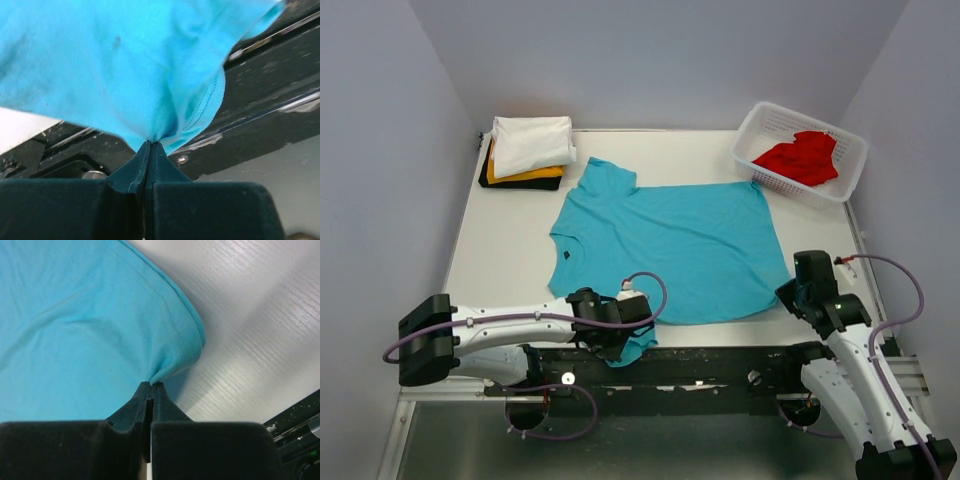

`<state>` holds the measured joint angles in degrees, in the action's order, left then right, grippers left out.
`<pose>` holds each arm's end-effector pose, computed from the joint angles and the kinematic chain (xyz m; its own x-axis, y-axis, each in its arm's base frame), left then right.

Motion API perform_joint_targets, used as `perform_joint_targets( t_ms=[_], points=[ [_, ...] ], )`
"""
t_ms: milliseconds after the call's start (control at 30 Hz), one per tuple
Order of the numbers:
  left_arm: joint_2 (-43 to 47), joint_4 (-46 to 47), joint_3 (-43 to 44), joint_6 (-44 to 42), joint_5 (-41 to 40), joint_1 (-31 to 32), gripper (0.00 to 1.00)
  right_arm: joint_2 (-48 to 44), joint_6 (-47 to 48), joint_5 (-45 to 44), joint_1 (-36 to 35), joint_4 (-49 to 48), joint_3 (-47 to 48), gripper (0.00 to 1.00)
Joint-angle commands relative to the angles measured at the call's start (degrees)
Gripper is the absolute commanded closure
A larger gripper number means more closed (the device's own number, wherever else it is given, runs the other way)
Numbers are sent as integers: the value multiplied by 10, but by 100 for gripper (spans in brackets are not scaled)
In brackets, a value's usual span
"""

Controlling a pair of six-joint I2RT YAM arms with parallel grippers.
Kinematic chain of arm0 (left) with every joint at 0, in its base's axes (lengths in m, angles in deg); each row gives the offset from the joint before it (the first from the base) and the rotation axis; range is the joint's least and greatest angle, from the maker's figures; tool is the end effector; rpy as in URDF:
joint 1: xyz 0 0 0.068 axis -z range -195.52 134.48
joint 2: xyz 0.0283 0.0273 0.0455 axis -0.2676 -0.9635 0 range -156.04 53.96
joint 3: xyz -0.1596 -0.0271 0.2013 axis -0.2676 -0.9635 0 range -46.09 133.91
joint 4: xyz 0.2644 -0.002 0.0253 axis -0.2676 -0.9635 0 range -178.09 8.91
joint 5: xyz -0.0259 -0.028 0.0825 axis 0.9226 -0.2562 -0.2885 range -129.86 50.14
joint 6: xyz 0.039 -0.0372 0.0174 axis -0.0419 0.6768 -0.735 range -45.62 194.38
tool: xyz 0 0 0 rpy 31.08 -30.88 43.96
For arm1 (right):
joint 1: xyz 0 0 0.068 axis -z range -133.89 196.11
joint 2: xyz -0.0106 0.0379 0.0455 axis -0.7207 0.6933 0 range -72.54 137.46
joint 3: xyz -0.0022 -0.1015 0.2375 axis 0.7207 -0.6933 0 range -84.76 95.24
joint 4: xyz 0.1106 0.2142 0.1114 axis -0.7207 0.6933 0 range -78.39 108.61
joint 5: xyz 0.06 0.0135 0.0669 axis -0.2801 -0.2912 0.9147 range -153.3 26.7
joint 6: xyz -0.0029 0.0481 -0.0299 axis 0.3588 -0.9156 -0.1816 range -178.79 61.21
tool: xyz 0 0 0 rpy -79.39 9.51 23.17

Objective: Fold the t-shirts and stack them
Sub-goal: Grab the side of the flattened tshirt closest away from the robot with both arms, then fold the flattened tshirt in 1/3 of the way

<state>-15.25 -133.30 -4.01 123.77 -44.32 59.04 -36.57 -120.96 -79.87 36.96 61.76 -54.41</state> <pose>0.0567 -0.1938 0.1745 -0.8969 0.4046 -0.1785 0.4245 0.9009 -0.0908 0.1355 0.0105 0.2024 -0.3758 0.7980 -0.4712 0.7246 0.5700 0.3873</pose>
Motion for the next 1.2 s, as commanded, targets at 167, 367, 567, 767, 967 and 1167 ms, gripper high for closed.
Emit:
perform_joint_targets(
  t_ms=[167, 367, 567, 767, 967, 1167],
  points=[
    [17, 114, 56, -86, 31, -138, 100, 78, 58, 33, 2, -108, -12, 99],
    [26, 154, 68, -93, 11, -212, 100, 158, 118, 10, 2, -193, 40, 99],
    [29, 173, 65, -69, -2, -287, 100, 267, 145, 14, 2, -227, 96, 99],
    [64, 188, 50, -62, -18, -360, 100, 325, 162, -9, 2, -253, 129, 99],
    [71, 209, 43, -78, -14, -407, 100, 349, 173, -52, 2, -262, 153, 99],
    [56, 261, 48, -115, -25, -438, 100, 394, 182, -56, 2, -278, 169, 99]
  ],
)
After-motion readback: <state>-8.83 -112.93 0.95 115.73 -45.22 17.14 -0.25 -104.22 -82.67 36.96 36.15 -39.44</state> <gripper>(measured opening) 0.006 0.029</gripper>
